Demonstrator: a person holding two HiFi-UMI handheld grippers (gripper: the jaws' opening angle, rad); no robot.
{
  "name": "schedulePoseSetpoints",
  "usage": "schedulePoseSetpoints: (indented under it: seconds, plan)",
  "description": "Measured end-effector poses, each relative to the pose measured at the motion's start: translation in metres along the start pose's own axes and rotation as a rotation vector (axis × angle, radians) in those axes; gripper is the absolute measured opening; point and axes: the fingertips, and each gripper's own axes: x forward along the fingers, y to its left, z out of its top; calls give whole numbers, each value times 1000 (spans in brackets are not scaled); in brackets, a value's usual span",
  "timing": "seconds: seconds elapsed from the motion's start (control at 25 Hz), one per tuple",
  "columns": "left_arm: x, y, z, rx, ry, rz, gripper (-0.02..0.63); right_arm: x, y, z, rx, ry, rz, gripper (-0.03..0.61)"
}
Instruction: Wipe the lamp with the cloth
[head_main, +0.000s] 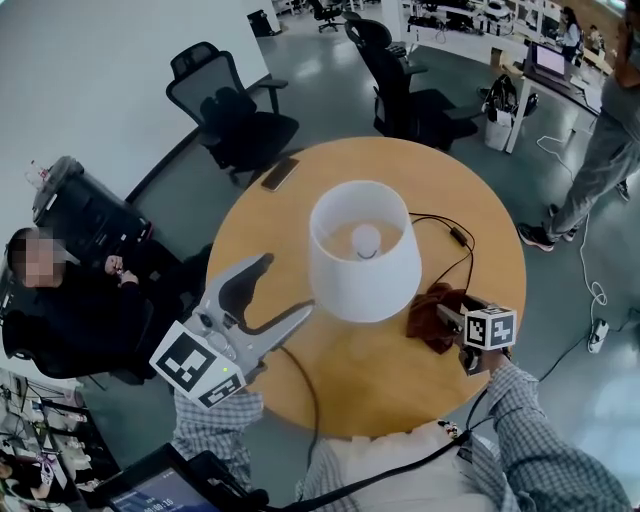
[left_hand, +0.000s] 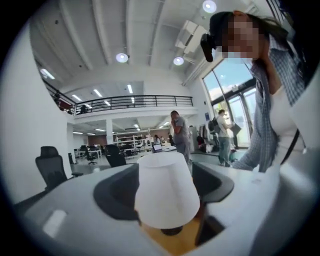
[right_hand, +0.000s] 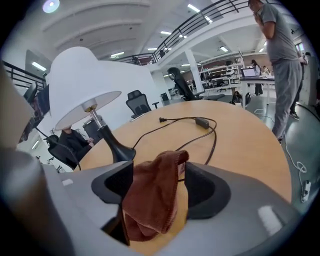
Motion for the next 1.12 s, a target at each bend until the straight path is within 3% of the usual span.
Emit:
schedulePoseSetpoints:
  seconds: [0.08, 0.16, 0.24, 0.28, 0.44, 0.56, 0.76, 1.0, 1.12]
  plan:
    - [-12, 11, -10, -51, -34, 87, 291, -10, -9, 13, 16, -50, -24, 311]
    - [-20, 19, -28, -75, -29, 174, 161, -23, -16, 26, 15, -102, -52, 286]
    - [-24, 20, -51, -93, 0, 242, 31, -36, -15, 38, -4, -156, -74, 208]
    - [-24, 17, -64, -110, 14, 255, 5, -42, -12, 43, -18, -183, -81, 159]
    - [-14, -15, -122, -258, 22, 220, 5, -59, 20, 55, -68, -260, -74, 3]
    - [-1, -38, -170, -368, 66, 221, 4, -58, 61, 47, -89, -247, 3, 3]
    - [26, -73, -228, -433, 202, 197, 5, -42, 113, 15, -153, -177, 92, 3]
    - [52, -107, -255, -437, 317, 138, 4, -38, 128, -17, -147, -116, 120, 3]
    - [60, -117, -255, -428, 332, 103, 3, -39, 126, -22, -135, -106, 117, 3]
